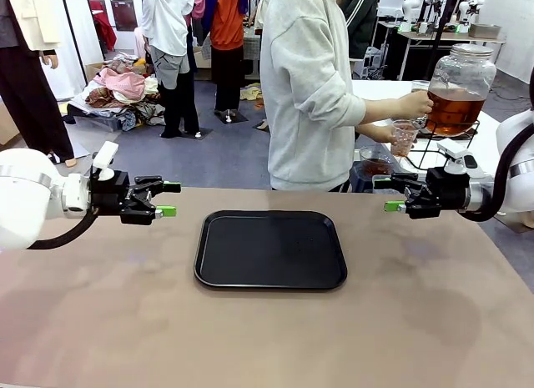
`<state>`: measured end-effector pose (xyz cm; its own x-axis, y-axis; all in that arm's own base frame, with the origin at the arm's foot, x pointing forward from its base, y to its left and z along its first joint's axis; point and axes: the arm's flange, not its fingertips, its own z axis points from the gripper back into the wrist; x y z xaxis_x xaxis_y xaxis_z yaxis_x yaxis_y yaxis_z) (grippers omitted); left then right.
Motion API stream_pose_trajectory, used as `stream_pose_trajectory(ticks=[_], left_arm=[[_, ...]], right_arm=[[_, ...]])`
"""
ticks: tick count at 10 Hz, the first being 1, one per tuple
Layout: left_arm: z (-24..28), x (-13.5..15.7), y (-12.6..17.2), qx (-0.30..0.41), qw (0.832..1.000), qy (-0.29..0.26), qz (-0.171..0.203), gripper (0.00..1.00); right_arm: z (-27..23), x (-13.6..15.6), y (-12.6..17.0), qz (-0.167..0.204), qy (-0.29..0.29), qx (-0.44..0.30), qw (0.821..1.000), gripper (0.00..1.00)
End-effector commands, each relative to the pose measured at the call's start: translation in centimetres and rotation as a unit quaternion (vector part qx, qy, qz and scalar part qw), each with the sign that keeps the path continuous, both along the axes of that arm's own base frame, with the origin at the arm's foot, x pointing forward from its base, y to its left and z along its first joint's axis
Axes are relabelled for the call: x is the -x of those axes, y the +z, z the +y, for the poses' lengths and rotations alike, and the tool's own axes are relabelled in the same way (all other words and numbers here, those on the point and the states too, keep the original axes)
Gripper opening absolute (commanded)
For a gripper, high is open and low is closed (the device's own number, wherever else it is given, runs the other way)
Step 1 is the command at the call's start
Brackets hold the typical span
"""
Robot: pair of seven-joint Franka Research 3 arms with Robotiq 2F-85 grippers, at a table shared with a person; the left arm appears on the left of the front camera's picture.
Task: Pour the drink into the iced cup.
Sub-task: Open the gripper to release the iced cup you were holding.
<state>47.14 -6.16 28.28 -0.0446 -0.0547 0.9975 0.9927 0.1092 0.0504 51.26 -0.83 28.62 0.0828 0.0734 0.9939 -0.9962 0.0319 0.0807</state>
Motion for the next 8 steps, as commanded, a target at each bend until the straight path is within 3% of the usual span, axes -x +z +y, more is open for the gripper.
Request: stream_pose_trajectory(ticks=[1, 8], left_arm=[[-0.05, -0.03, 0.20, 0.005, 1.000, 0.005, -0.001, 1.00], [-0.05, -0.03, 0.20, 0.005, 1.000, 0.005, -0.001, 1.00]], right_arm=[[0.06, -0.15, 0.29, -0.002, -0.001, 0.004, 1.000, 1.00], [0.06, -0.15, 0.29, -0.002, -0.001, 0.004, 1.000, 1.00]])
